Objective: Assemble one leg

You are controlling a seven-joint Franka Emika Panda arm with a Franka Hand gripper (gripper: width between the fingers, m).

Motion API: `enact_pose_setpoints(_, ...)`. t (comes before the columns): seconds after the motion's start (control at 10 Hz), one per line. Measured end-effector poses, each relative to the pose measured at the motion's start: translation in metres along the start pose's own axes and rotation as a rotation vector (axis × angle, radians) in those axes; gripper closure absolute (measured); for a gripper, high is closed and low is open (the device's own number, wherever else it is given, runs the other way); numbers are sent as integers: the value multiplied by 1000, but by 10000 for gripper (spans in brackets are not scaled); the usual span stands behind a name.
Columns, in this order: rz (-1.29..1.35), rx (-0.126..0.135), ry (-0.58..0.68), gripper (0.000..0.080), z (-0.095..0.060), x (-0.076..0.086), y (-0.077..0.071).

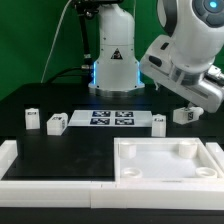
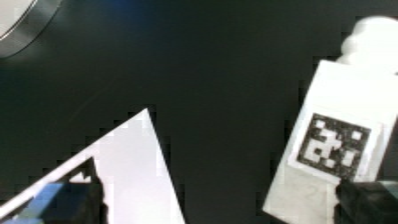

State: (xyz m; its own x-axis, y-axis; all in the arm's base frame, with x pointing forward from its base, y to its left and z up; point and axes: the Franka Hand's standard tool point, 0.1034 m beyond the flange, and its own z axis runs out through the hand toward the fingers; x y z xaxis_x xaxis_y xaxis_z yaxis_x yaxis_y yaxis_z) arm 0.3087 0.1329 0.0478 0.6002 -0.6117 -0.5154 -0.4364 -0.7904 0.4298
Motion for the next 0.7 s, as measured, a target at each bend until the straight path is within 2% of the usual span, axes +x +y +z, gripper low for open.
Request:
enact_pose_setpoints(0.1, 23, 5, 13, 151, -2, -3, -5)
enact_pose_setpoints(0.4, 39, 80, 44, 151, -22, -19, -30)
enact_pose_setpoints(0.5, 29, 88, 58, 151, -23, -23, -35)
enact_pose_setpoints(0.7, 29, 87, 55, 151, -22, -21, -34)
